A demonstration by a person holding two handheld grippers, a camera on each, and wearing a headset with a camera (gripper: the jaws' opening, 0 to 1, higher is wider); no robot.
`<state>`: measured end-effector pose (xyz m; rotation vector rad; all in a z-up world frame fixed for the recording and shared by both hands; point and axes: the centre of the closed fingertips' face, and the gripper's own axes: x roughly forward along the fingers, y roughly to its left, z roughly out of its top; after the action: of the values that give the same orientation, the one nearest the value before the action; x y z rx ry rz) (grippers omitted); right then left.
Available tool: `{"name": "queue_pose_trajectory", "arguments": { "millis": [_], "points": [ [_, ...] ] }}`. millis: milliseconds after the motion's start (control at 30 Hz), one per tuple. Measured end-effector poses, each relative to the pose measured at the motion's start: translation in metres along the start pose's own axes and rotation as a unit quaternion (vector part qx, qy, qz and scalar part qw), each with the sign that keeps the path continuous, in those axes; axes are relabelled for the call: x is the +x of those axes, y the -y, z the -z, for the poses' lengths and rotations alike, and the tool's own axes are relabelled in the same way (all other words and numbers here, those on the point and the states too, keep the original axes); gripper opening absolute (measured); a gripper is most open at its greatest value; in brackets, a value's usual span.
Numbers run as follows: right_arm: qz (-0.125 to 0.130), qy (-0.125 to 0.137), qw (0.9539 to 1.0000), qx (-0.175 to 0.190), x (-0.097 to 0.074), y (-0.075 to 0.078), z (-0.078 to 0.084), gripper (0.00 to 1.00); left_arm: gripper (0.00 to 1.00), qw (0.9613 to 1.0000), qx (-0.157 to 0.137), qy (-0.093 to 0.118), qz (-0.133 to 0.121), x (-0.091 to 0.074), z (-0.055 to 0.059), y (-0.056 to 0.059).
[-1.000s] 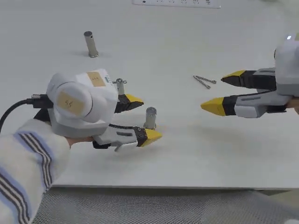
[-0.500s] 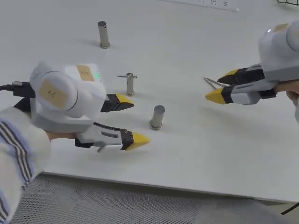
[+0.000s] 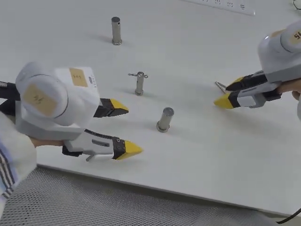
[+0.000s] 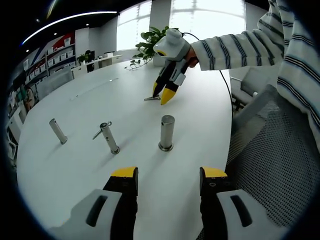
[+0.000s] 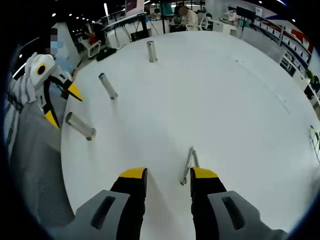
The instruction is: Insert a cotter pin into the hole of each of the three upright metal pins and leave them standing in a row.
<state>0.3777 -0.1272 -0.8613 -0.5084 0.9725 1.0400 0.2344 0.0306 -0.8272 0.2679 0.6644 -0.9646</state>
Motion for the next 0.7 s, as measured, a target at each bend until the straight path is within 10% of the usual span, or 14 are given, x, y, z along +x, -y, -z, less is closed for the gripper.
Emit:
{"name": "queue_pose_trajectory", "arguments": {
  "millis": [700],
  "points": [
    [0.020,-0.073,0.9959,-0.050,-0.003,0.004,0.002,0.15,0.42,0.9996,0.005,-0.005,-0.029,-0.006,0.004,-0.012]
  ]
}}
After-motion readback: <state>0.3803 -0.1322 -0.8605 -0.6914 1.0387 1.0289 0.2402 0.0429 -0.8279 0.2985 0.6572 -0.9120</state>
